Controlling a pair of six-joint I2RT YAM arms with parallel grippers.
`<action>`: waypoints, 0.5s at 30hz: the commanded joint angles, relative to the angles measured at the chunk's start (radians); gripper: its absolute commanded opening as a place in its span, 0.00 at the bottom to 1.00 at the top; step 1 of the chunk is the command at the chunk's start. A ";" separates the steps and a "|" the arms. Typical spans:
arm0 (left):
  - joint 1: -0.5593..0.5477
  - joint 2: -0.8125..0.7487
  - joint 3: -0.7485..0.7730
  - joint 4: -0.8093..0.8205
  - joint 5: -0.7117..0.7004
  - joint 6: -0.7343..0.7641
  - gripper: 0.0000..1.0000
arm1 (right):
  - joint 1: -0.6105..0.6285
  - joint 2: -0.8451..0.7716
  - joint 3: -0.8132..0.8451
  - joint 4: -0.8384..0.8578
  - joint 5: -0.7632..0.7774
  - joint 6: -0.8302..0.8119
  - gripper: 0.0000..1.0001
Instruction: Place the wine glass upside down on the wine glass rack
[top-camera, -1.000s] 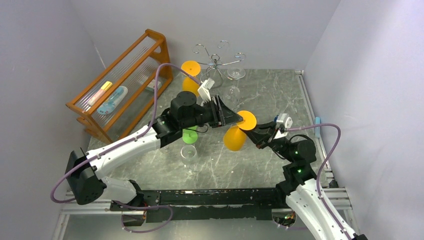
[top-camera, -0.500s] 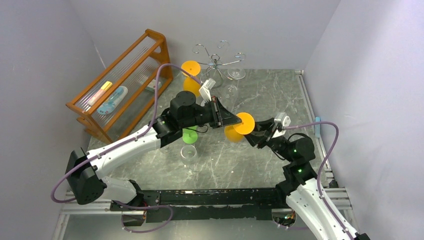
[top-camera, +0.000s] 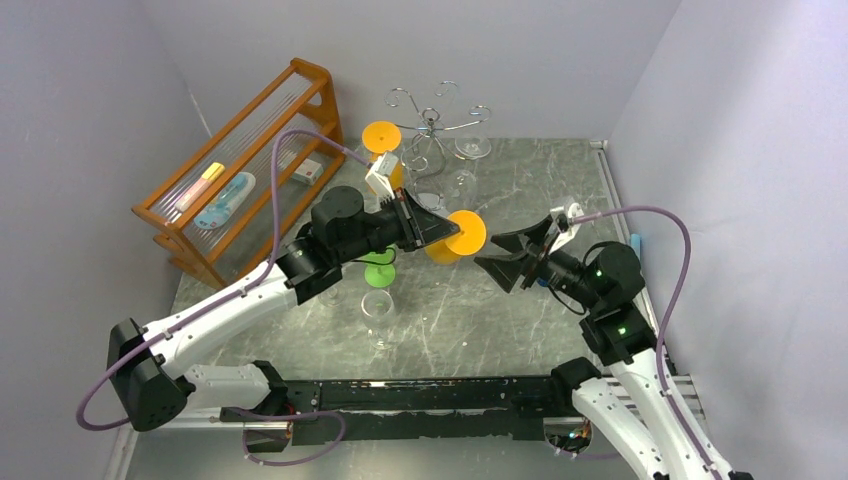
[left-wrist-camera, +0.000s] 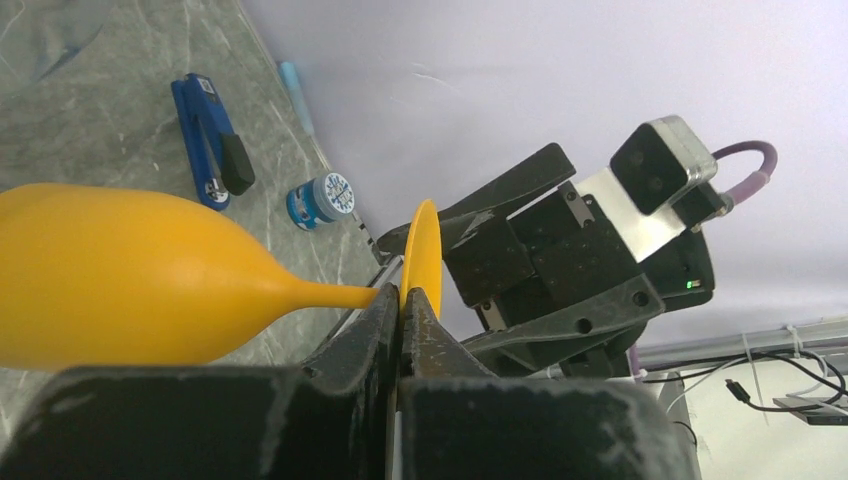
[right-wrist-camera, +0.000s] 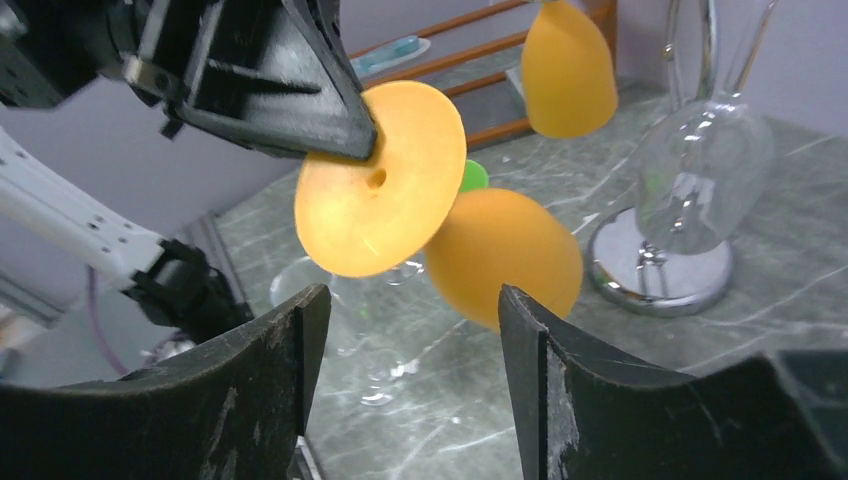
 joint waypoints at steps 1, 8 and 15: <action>0.010 -0.022 -0.023 -0.014 -0.047 0.029 0.05 | 0.005 0.046 0.054 -0.073 -0.043 0.182 0.66; 0.011 -0.053 -0.056 0.003 -0.052 0.034 0.05 | 0.005 0.061 0.006 0.118 -0.029 0.500 0.67; 0.011 -0.066 -0.074 0.026 -0.020 0.020 0.05 | 0.004 0.141 0.056 0.033 0.086 0.637 0.48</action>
